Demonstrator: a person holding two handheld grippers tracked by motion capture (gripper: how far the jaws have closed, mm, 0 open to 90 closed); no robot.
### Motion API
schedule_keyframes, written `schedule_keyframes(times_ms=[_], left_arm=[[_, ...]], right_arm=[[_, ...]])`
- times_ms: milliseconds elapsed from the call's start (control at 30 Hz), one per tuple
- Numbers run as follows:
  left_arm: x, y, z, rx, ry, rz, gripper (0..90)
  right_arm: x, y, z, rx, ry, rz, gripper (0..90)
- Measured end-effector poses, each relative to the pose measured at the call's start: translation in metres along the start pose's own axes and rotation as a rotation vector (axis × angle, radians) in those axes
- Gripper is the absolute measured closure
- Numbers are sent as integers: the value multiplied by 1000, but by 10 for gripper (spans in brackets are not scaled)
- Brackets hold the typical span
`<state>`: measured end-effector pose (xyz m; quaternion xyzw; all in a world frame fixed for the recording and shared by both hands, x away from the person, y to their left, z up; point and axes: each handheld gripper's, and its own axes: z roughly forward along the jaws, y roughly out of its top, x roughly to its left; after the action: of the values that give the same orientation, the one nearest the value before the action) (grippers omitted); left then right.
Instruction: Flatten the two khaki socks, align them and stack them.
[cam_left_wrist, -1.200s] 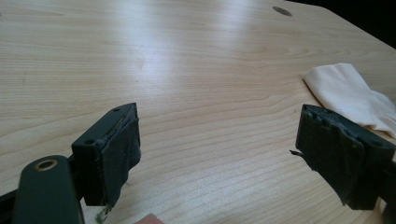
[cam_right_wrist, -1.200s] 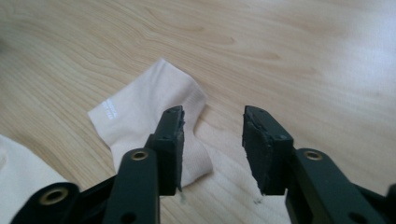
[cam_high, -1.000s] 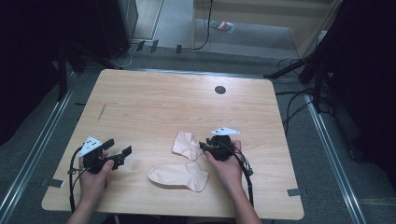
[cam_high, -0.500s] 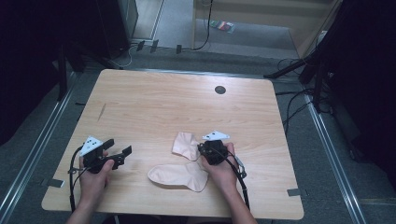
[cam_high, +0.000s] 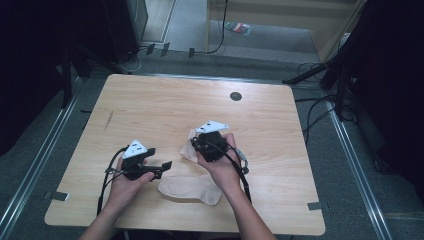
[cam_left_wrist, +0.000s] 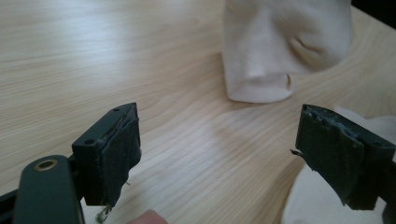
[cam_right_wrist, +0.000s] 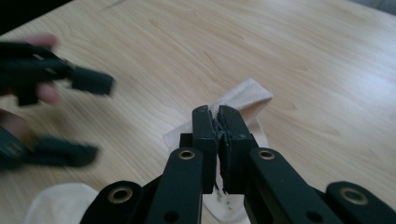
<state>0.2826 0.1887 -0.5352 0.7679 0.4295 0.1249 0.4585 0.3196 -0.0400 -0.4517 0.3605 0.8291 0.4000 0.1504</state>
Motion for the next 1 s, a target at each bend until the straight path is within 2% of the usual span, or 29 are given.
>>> schedule_keyframes(times_ms=[33, 133, 167, 233, 267, 300, 333, 400, 433, 467, 500, 533, 567, 600, 667, 733, 833, 900, 933, 1000], left_arm=[[-2, 2, 5, 22, -2, 9, 151], [-3, 6, 19, 56, 33, 14, 206], [-2, 7, 20, 54, 51, 12, 216], [1, 9, 21, 17, 88, 1, 273], [2, 10, 19, -7, 123, 9, 327], [2, 11, 14, -41, 164, 23, 419], [2, 13, 9, -72, 209, 39, 566], [3, 15, -4, -117, 286, 76, 819], [2, 15, -9, -139, 346, 109, 883], [0, 15, -12, -141, 404, 153, 887], [-2, 15, -12, -140, 443, 197, 888], [-5, 14, -10, -118, 465, 237, 887], [-8, 12, -5, -81, 459, 266, 879], [-8, 10, 1, -35, 439, 279, 826], [-6, 2, 9, 9, 383, 231, 723], [-1, -5, 10, 23, 333, 162, 641], [6, -10, 1, -18, 273, 100, 591], [11, -11, -7, -45, 238, 69, 570], [12, -11, -10, -54, 238, 59, 566], [17, -10, -16, -79, 228, 22, 551]], right_arm=[[3, 5, 0, -3, 5, -8, 877], [13, 19, -1, -10, 18, -35, 877], [16, 24, -3, -15, 26, -43, 877], [21, 32, -7, -33, 46, -55, 876], [23, 35, -11, -50, 61, -59, 877], [24, 38, -15, -74, 92, -64, 876], [24, 39, -19, -91, 115, -66, 876], [21, 37, -26, -99, 115, -69, 876], [17, 33, -27, -96, 104, -70, 876], [11, 29, -27, -87, 88, -61, 877], [4, 22, -26, -78, 84, -41, 878], [-4, 15, -23, -69, 88, -18, 879], [-10, 8, -19, -52, 83, -1, 880], [-15, 0, -14, -32, 71, 11, 881], [-24, -16, -4, 12, 30, 14, 881], [-35, -31, 3, 48, 15, 33, 881], [-53, -50, 9, 103, -9, 53, 876], [-64, -58, 9, 108, -56, 49, 854], [-70, -60, 8, 104, -78, 53, 819], [-78, -63, 4, 76, -132, 69, 642]])
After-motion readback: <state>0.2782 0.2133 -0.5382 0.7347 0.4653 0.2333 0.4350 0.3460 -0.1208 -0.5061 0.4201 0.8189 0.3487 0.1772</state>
